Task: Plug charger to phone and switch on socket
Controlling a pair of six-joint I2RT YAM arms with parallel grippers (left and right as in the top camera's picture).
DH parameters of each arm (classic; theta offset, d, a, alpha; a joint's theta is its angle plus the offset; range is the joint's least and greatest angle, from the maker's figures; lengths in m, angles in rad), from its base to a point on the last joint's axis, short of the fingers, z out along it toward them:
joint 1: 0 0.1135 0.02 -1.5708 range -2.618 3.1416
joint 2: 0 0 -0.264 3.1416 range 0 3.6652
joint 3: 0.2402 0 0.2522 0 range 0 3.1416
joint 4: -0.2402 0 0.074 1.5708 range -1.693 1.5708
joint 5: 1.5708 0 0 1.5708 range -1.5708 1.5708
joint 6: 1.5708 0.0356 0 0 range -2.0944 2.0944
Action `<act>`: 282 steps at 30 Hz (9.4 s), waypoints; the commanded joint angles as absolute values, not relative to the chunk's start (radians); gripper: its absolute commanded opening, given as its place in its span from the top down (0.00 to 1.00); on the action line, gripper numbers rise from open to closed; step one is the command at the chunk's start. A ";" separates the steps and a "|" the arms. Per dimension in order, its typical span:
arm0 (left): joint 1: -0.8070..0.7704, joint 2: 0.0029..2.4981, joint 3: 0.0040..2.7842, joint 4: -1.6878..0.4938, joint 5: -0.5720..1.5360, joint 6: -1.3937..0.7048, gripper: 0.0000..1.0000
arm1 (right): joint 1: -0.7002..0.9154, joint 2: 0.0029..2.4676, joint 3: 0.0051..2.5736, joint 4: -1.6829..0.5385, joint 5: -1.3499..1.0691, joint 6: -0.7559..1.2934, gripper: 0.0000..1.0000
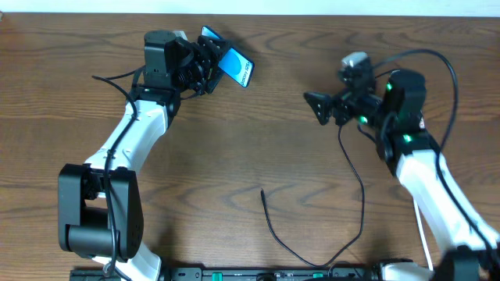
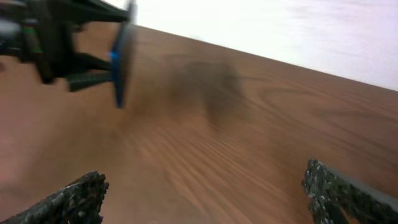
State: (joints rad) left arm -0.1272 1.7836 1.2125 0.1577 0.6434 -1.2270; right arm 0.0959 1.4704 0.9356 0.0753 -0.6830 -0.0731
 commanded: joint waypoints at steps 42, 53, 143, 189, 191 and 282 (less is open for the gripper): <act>-0.215 1.747 1.235 0.175 0.643 -1.349 0.93 | 0.329 1.642 1.005 0.301 -0.454 0.203 0.01; -0.277 1.747 1.235 0.175 0.642 -1.417 0.93 | 0.329 1.686 1.005 0.326 -0.454 0.243 0.02; -0.340 1.747 1.235 0.236 0.731 -1.457 0.11 | 0.280 1.686 1.005 0.348 -0.436 0.258 0.99; -0.198 1.747 1.235 0.280 0.635 -1.425 0.12 | 0.292 1.686 1.005 0.577 -0.604 1.452 0.99; -0.198 1.747 1.235 0.280 0.635 -1.424 0.12 | 0.304 1.686 1.005 0.583 -0.591 1.485 0.99; -0.233 1.747 1.235 0.383 0.635 -1.457 0.63 | 0.428 1.686 1.005 0.663 -0.556 1.845 0.99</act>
State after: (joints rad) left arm -0.2329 1.7821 1.2125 0.3786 0.6437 -1.4673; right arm 0.4118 1.6897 0.9833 0.6479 -0.5480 1.8694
